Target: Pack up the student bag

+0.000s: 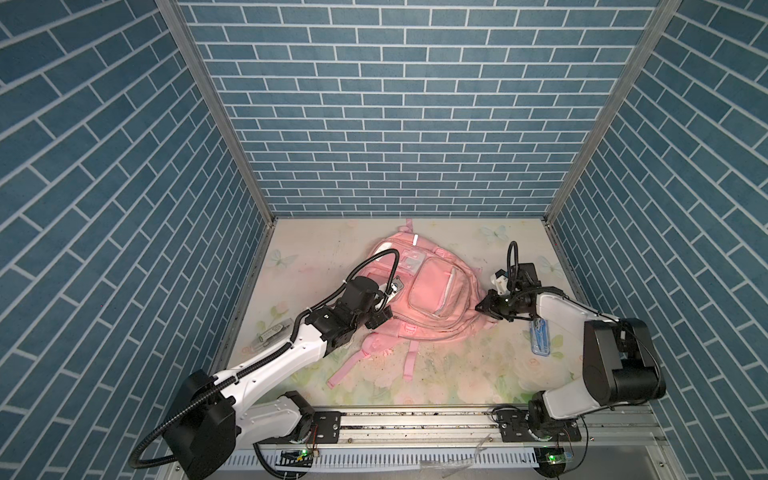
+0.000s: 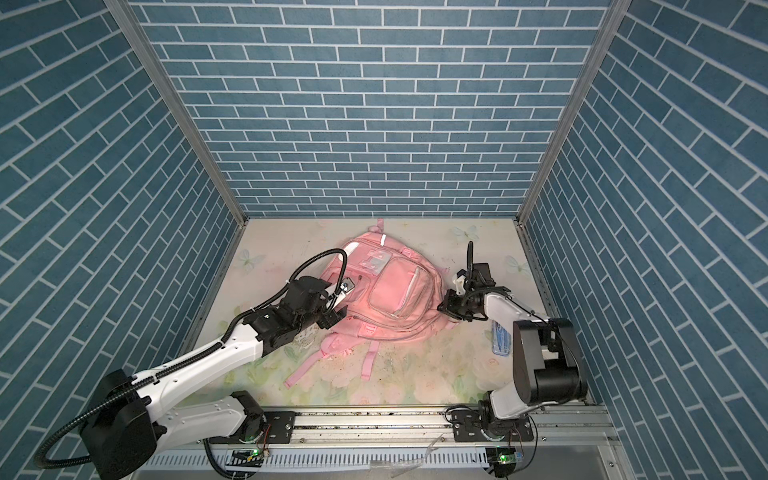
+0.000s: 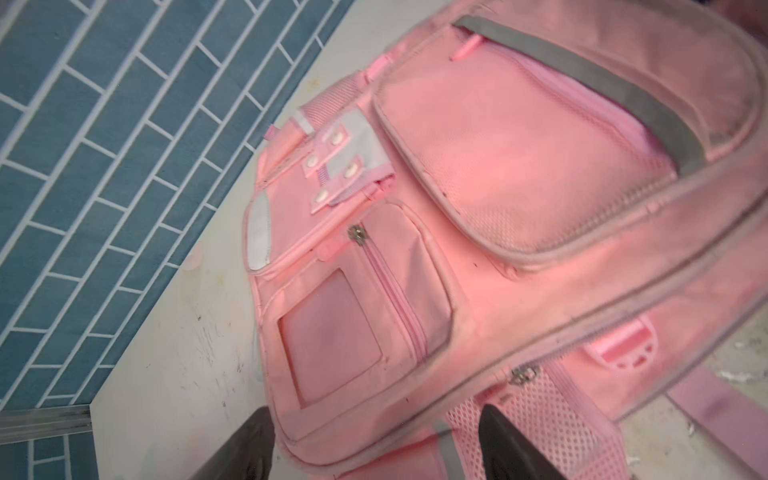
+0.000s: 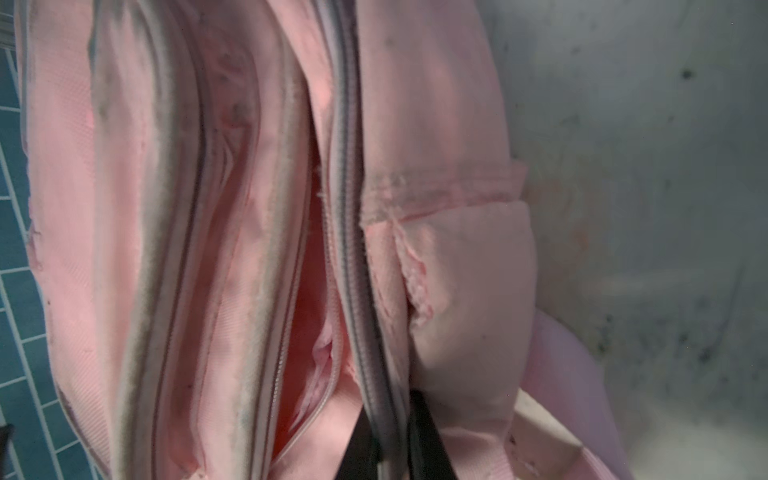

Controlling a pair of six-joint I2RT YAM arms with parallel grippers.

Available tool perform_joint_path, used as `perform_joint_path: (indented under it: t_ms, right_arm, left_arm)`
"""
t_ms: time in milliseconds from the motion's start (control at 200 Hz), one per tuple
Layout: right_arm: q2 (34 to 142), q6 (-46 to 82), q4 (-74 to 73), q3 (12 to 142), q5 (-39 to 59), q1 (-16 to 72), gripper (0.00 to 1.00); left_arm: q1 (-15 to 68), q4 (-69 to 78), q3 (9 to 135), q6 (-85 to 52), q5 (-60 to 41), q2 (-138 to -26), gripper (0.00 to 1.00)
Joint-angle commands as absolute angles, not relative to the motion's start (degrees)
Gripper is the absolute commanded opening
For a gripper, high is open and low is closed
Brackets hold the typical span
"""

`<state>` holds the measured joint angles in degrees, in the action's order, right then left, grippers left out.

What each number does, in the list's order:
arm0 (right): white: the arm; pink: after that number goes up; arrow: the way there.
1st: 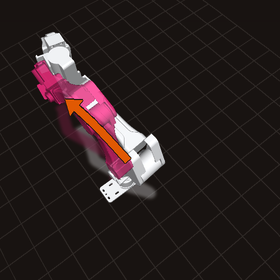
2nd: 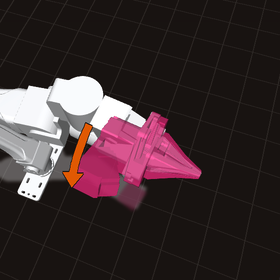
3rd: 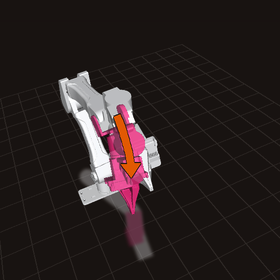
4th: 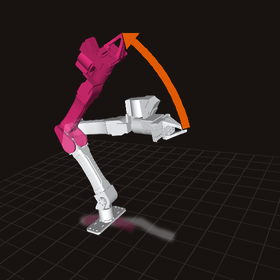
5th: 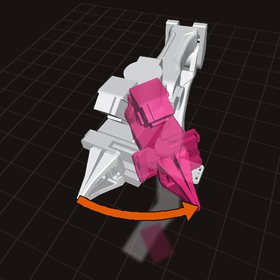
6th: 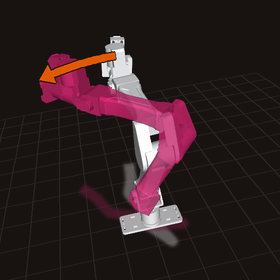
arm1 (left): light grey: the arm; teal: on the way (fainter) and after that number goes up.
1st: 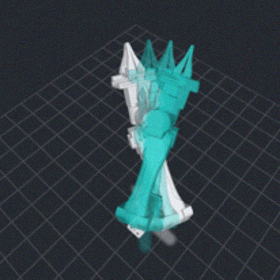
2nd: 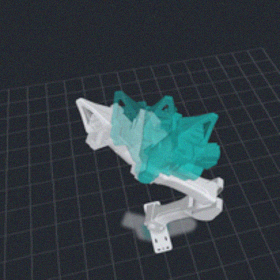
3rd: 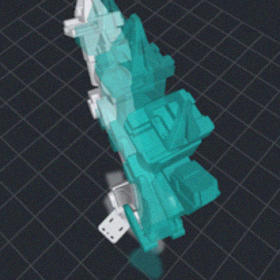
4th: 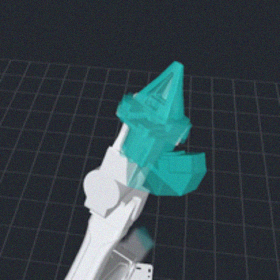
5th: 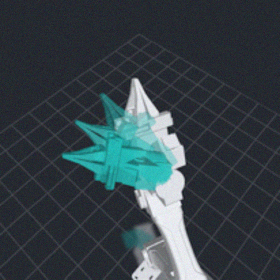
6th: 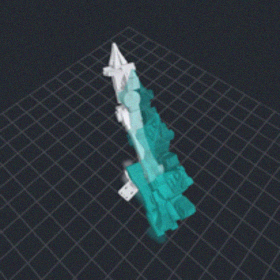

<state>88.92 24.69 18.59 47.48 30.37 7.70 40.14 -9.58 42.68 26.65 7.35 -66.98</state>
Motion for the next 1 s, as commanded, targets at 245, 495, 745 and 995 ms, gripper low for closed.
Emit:
perform_joint_path:
  t_ms: [245, 495, 745, 995]
  right_arm:
    - [107.5, 11.0, 27.3, 72.8, 28.3, 4.9, 0.16]
    - [107.4, 9.3, 29.7, 79.9, 25.8, 4.8, 0.34]
    - [90.3, 10.5, 20.9, 65.7, 22.0, 5.8, 0.43]
    - [71.9, 11.5, 7.3, 45.6, 16.1, 16.7, 0.38]
  left_arm:
    - [40.2, -7.4, 40.4, 38.7, 0.1, -67.8, 0.78]
    - [40.5, -4.4, 42.8, 39.1, 1.1, -77.8, 0.76]
    - [40.4, 3.7, 44.3, 33.6, 5.9, -85.7, 0.57]
    - [40.7, 2.1, 46.9, 22.8, 0.7, -87.2, 0.16]
